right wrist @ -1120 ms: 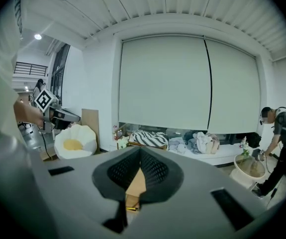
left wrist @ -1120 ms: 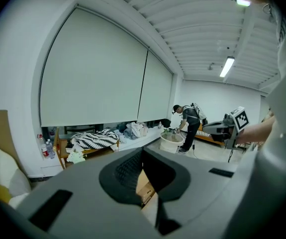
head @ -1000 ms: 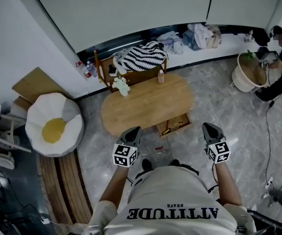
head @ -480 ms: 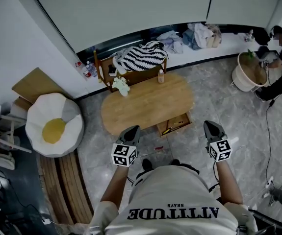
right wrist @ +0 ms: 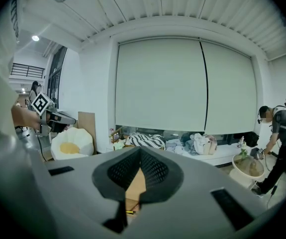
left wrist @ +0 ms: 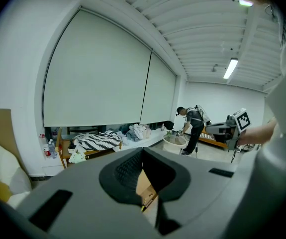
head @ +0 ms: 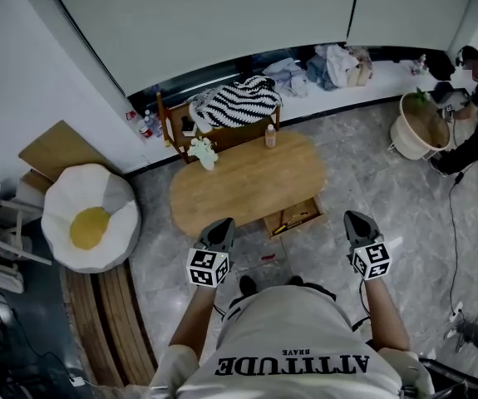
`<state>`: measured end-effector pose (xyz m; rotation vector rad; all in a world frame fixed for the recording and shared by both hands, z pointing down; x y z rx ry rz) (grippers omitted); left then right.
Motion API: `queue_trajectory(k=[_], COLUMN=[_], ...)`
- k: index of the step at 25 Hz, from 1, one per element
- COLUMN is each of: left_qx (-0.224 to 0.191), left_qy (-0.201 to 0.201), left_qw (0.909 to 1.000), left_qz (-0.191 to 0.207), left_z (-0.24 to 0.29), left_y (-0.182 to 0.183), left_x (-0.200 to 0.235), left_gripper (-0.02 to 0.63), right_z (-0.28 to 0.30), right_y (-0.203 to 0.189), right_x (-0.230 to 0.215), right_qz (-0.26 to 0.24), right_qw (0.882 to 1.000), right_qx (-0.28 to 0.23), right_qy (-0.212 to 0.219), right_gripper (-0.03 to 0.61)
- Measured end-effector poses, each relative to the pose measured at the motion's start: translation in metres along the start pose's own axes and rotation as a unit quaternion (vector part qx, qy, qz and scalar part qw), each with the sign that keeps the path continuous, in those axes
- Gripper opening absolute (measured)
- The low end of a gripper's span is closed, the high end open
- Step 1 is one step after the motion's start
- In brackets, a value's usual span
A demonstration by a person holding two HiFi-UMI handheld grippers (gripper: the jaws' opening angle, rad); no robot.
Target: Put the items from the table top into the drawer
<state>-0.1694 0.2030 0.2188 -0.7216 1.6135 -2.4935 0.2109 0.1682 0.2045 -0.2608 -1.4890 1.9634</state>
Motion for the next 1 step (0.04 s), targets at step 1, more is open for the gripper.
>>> queue_trajectory(k=[1], left_qx=[0.000], left_qy=[0.000], left_qw=[1.0000], left_qz=[0.000], left_z=[0.0000], left_y=[0.0004], left_x=[0.0005], left_gripper=[0.020], right_z=[-0.0002], right_y=[0.0007], right_x=[-0.0004], right_qz=[0.000], right_qw=[1.000], right_qx=[0.000], right_qy=[-0.001], right_gripper=[0.020])
Point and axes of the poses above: the fingertips, and each gripper's own axes: z forward along the fingers, x to its left, y out of its top, the point moved 6 cm from there along -z, backward along the fingers, and after that the axes turned 11 degrees about -z, right-handed, at the moved point
